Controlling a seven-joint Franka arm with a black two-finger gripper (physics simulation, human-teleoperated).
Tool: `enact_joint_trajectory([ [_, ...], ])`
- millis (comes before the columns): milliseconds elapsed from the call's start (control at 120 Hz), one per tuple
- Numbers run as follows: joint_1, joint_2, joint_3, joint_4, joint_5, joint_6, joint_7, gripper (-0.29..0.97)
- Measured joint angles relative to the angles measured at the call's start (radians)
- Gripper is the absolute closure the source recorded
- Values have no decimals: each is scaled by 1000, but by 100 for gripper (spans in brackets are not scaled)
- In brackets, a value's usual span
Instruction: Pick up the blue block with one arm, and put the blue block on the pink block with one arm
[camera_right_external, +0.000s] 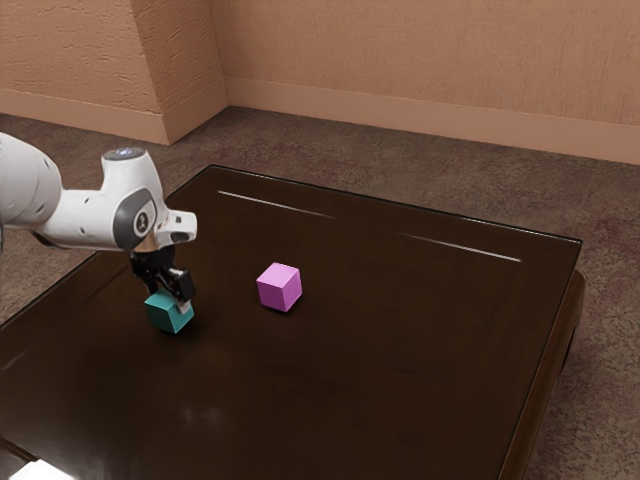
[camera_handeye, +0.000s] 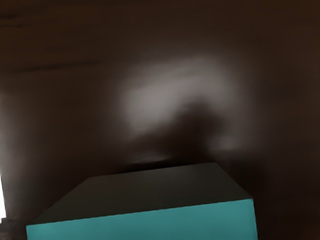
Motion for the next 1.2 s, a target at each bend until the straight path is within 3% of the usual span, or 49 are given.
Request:
enact_joint_trajectory([
  [617,0,18,0,-12,-20,7,26,0],
  [992,-1,28,-3,-1,-22,8,33,22],
  [1200,0,15,-3,-1,-22,8,34,26],
])
